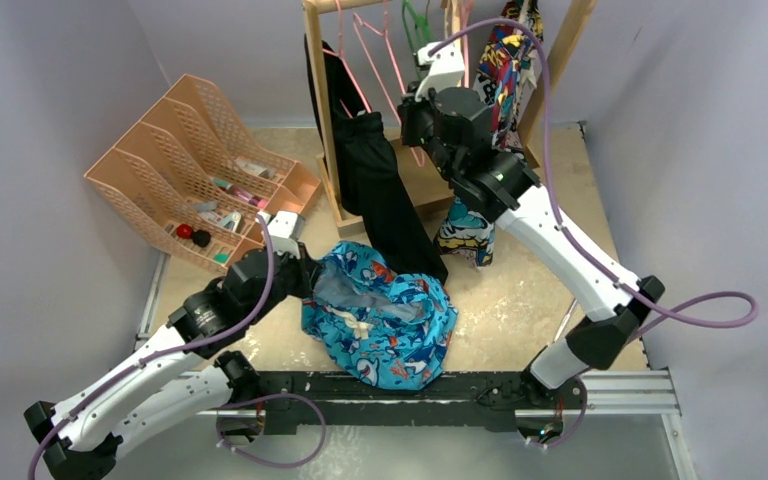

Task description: Place the shorts on the hanger

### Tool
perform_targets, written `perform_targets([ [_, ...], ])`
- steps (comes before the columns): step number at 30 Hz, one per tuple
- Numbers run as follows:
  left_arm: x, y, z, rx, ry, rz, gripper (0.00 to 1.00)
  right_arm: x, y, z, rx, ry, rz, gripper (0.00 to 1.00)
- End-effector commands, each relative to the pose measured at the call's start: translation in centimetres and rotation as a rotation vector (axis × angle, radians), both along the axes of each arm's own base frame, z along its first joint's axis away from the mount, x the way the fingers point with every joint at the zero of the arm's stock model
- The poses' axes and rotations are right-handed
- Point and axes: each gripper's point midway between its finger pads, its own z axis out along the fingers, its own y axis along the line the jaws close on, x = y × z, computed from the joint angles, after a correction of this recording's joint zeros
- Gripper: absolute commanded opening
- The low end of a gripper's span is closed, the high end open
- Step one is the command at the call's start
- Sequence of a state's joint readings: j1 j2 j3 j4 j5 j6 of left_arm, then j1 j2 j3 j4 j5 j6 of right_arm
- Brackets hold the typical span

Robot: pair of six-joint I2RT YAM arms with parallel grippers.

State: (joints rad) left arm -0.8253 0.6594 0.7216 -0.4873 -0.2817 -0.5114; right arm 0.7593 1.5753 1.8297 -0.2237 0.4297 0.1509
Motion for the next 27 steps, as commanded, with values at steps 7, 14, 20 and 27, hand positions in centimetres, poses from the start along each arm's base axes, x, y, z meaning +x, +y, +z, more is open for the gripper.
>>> perform_targets([
  [7,0.8,0.3,1.2,-0.024,-0.050,0.039,0.00,-3.6,-2.6,4.3,0.090,-0.157,0.051,0.00],
  [14,0.9,0.3,1.2,-0.023,-0.046,0.043,0.00,-1.7,-1.8,5.3,0.080,-0.245,0.018,0.00],
  [20,1.0,0.4,1.2,-0.022,-0.048,0.049,0.00,-1.5,-2.1,7.2,0.139,-0.343,-0.009,0.00],
  [27,1.0,0.5,1.2,-0.022,-0.050,0.056,0.00,-3.5,-3.6,7.7,0.169,-0.385,0.006,0.00],
])
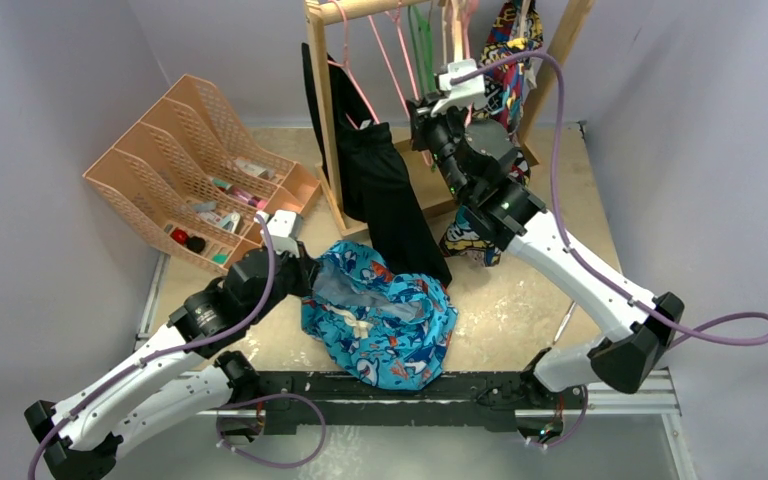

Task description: Place the shorts on the hanger

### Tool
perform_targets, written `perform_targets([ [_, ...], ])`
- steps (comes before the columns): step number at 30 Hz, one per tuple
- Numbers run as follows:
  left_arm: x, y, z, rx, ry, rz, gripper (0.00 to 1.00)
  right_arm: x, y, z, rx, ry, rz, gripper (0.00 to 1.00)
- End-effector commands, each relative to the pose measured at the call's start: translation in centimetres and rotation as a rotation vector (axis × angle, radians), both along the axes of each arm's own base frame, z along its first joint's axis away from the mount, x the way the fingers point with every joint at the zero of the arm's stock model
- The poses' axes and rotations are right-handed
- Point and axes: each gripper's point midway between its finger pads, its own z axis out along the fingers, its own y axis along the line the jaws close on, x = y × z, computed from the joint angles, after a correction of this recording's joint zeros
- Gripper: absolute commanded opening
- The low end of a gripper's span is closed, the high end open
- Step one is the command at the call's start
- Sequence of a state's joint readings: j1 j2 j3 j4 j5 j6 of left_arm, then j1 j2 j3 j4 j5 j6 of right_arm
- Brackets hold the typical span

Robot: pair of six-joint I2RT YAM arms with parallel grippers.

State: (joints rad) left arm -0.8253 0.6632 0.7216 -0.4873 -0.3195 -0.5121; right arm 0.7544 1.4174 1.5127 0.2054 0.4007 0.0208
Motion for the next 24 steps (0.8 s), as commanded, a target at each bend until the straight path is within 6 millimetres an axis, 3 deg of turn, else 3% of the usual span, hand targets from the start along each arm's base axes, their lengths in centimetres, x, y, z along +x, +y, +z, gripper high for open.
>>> perform_targets([
  [1,0.6,0.0,1.3,-0.035,-0.043,0.023,0.00,-2.7,-2.5,5.1,0.104,-0.137,-0.005,0.00],
  [5,0.7,0.2,1.2,-0.034,-0.042,0.040,0.00,-4.0,-4.5,3.9,0.072,-0.092,-0.036,0.00],
  [10,0.9,0.2,1.2,-0.042,-0.025,0.058,0.00,-7.8,-7.1,2.8,0.048,0.002,0.006,0.00],
  [17,1.6,0.3,2.5,-0.078,-0.007,0.128,0.00,-14.9,-10.8,0.3,0.050,0.193,0.106,0.00],
  [24,2.4,0.4,4.2,-0.136,-0.004,0.204,0.00,-21.6,-13.9,0.1,0.145,0.296,0.219,0.00],
])
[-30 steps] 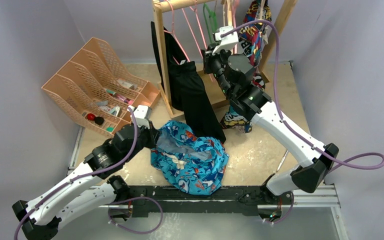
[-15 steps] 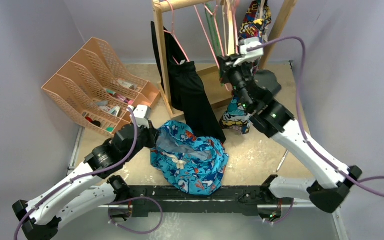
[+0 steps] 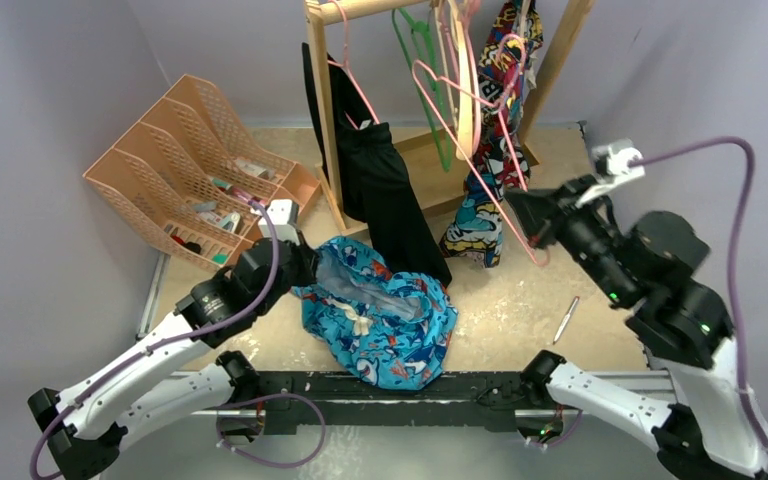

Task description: Place the shorts on the hanger

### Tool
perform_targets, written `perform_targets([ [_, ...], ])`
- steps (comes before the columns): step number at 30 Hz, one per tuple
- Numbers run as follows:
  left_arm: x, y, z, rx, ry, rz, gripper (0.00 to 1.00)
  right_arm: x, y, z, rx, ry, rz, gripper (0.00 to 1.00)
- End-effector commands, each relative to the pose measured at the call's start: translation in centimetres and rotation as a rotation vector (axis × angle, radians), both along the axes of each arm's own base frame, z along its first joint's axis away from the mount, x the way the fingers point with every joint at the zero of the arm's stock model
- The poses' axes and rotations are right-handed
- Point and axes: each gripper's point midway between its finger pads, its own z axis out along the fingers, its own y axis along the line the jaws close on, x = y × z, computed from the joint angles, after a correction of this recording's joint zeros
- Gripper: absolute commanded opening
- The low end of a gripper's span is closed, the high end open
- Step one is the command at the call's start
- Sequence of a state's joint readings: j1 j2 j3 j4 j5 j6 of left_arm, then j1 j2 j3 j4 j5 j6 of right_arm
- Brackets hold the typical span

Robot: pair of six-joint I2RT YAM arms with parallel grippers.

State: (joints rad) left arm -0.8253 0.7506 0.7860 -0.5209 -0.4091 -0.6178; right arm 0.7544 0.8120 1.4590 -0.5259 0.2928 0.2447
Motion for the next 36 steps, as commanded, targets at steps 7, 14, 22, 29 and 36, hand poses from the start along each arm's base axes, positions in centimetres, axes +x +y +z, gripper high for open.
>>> perform_targets([
  [7,2.1,0.4,5.2,-0.189,-0.073,0.181,0.00,-7.9,-4.1,2.0,0.133,0.034,0.111,0.00],
  [14,3.0,0.1,5.1,-0.164,-0.061,0.213,0.00,-10.1,-3.9,1.3,0.094,0.047,0.209,0.00],
  [22,3.3,-0.7,5.8,-0.204,-0.064,0.205,0.00,-12.8,-1.3,-1.0,0.044,0.109,0.427,0.00],
  [29,3.1,-0.6,7.3,-0.242,-0.083,0.199,0.00,-14.5,1.7,-4.6,0.020,0.230,0.610,0.00],
  [36,2.7,-0.9,8.6,-0.250,-0.079,0.166,0.00,-13.9,3.2,-8.0,-0.057,0.341,0.651,0.00],
])
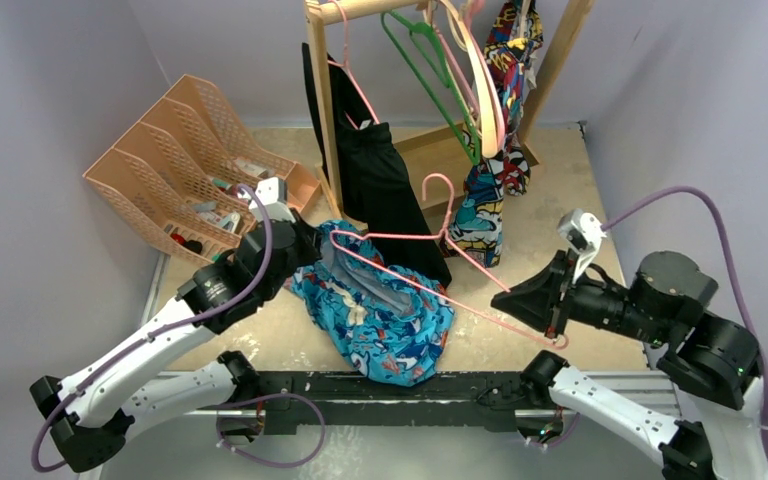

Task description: Place the shorts on the hanger

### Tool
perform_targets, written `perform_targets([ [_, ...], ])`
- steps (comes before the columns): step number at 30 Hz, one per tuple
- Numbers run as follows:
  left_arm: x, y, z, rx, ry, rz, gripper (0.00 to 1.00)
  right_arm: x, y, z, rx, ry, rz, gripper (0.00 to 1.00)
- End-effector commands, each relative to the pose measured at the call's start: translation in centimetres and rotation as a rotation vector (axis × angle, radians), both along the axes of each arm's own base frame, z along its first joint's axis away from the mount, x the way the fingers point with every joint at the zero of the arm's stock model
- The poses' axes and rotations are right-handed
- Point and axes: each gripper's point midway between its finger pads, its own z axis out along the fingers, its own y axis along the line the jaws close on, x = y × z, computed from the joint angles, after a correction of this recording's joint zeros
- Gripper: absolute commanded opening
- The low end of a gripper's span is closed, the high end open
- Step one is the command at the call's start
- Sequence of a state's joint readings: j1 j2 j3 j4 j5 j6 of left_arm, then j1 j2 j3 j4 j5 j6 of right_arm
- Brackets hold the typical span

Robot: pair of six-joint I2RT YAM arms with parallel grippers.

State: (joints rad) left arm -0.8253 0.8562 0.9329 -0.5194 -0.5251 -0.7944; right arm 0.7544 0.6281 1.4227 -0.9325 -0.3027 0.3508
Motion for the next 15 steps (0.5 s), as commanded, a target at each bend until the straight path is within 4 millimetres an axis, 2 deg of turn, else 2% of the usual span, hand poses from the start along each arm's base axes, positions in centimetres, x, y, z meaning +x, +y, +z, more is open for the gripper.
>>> perform_targets([
  [1,0.1,-0.4,4.4,-0.096,-0.071,-0.007,0.00,0.2,1.7,-1.3,-0.037,0.033,0.081,0.00],
  [6,-0.2,-0.7,5.2,-0.121,-0.075,-0.032,0.00,1.6,2.9,-3.2,-0.071,0.056,0.078,0.00],
  [12,-0.7,-1.2,5.4,-0.144,-0.058,-0.063,0.00,6.0,3.2,-4.8,-0.186,0.041,-0.054,0.00],
  [15,-1.1,-2.0,5.9,-0.164,-0.056,-0.106,0.00,6.8,4.1,-4.9,-0.206,0.013,-0.026,0.00],
])
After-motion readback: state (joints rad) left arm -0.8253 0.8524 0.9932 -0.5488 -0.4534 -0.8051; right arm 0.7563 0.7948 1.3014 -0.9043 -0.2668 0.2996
